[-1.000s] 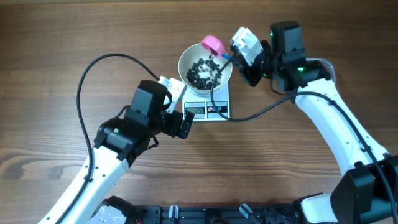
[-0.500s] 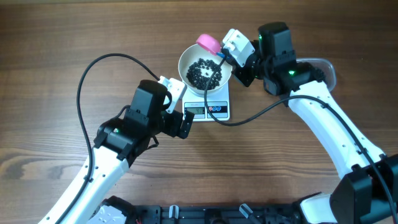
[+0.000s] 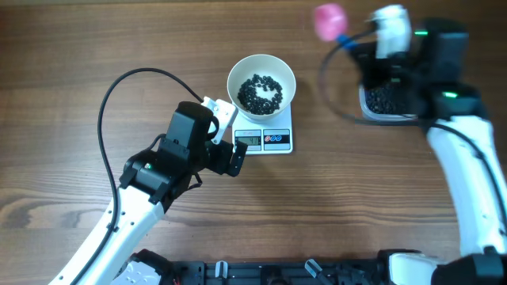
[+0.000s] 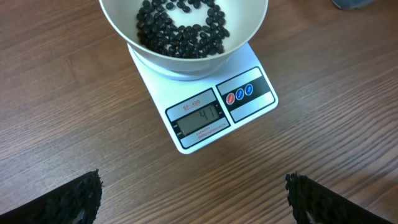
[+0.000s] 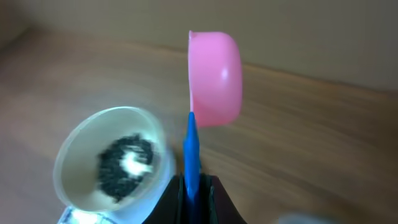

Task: Scoop item into bowl and weigh 150g on scale
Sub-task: 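Move the empty scoop back right into the bean tub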

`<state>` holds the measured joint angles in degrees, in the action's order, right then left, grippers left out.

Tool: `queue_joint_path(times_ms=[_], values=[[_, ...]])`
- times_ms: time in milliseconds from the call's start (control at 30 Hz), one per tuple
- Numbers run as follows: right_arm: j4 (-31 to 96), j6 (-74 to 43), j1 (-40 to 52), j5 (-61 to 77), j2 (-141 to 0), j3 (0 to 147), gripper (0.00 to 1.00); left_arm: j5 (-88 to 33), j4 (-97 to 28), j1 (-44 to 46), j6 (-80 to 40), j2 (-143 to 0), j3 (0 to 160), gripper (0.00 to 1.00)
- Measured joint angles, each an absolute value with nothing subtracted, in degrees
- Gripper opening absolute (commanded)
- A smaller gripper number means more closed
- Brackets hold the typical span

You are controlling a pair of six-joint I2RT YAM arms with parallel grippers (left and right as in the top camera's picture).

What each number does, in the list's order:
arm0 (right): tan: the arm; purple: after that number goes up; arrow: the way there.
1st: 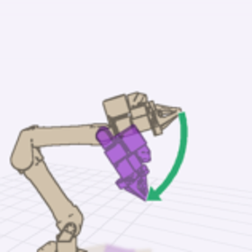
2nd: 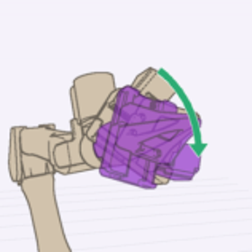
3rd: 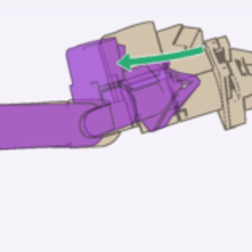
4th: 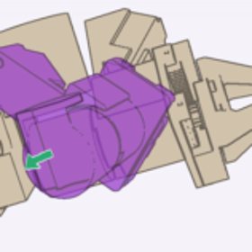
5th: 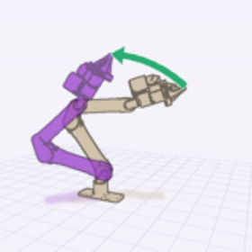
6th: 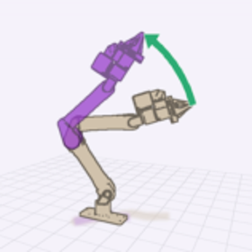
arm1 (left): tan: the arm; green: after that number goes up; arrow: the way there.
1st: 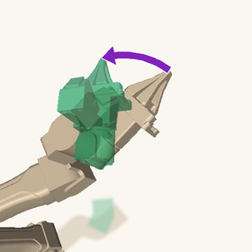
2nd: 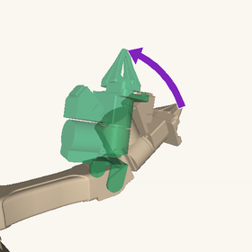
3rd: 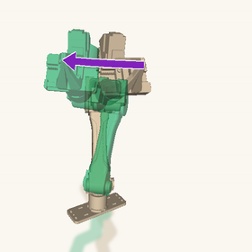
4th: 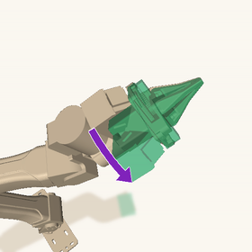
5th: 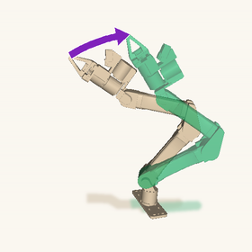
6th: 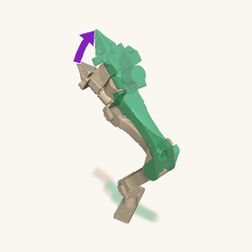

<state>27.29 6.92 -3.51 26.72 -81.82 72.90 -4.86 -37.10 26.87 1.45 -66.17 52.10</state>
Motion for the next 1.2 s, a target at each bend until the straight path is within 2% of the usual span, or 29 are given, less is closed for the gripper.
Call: queue_joint_path(times_ms=[167,300,433,933,1200], values=[[36.38,6.66,-19.11,26.48,-80.01,73.17,0.04,-4.84,-37.1,26.87,1.48,-66.17,52.1,1.0],[43.79,9.89,-22.98,23.38,-80.2,73.21,0.04,-4.84,-37.1,26.87,1.45,-66.17,52.1,1.0],[49.19,14.66,-22.85,21.37,-82.56,73.28,0.04,-4.84,-37.1,26.87,1.48,-66.15,52.1,1.0],[49.06,16.86,-22.24,14.68,-91.9,73.28,0.04,-4.86,-37.08,26.87,1.48,-66.15,52.1,1.0],[48.88,16.86,-16.8,12.75,-94.3,73.28,0.04,-4.86,-37.08,26.87,1.45,-66.15,52.1,1.0]])
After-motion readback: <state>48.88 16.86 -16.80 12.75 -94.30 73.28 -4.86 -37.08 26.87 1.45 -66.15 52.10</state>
